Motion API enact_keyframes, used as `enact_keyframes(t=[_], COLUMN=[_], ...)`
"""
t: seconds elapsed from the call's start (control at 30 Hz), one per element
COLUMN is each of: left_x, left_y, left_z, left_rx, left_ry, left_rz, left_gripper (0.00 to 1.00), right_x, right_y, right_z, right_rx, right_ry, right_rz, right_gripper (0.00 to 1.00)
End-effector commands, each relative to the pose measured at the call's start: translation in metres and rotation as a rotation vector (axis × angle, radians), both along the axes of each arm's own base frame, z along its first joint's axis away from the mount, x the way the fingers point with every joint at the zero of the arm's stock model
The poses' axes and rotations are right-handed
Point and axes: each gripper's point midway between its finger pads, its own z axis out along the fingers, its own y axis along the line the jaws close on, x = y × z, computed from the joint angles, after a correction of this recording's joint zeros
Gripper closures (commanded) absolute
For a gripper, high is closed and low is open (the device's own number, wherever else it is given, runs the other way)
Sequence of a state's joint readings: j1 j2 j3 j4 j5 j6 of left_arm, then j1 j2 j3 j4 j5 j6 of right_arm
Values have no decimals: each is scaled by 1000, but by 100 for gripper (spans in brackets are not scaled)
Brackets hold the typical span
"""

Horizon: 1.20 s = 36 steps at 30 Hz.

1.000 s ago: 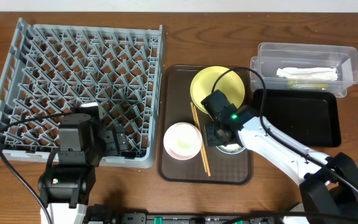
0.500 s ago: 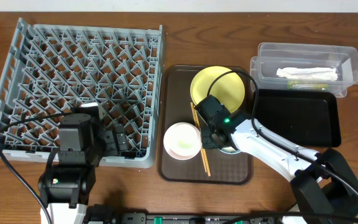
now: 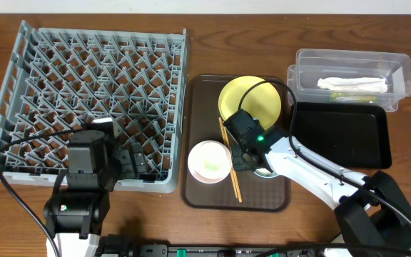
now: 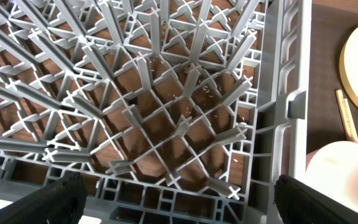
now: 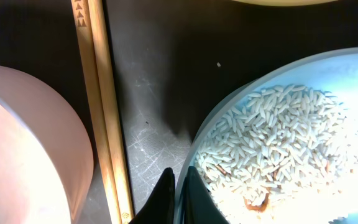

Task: Sort waste into correct bins and load items into the dishwasher
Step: 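Lift the blue bowl and carry it over the black tray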

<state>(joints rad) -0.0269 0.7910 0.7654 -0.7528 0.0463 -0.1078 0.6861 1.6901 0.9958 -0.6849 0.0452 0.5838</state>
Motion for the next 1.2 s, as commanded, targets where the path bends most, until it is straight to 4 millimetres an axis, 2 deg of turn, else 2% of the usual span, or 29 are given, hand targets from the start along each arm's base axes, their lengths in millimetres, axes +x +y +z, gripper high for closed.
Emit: enact_keyframes(t=[0.0, 0.23, 0.37, 0.53, 0.83, 1.17], left_x=[2, 2, 2, 2, 2, 1], left_y=[0, 0, 0, 0, 0, 0], left_z=[9, 9, 9, 9, 9, 8], left_rx=[-8, -8, -8, -8, -8, -8], left_ry=[-21, -21, -21, -21, -21, -15], left_rz=[9, 9, 9, 9, 9, 9], left_gripper=[1, 1, 1, 1, 1, 1], right_x=[1, 23, 45, 65, 87, 100], right_y=[3, 13, 8, 3, -41, -95], right_z=[3, 46, 70, 90, 112, 126], right_rx=[4, 18, 40, 120, 297, 501], right_ry=[7, -33, -64, -82, -55, -29], right_rz=[4, 52, 12, 10, -102, -178], right_gripper=[99, 99, 99, 99, 99, 99])
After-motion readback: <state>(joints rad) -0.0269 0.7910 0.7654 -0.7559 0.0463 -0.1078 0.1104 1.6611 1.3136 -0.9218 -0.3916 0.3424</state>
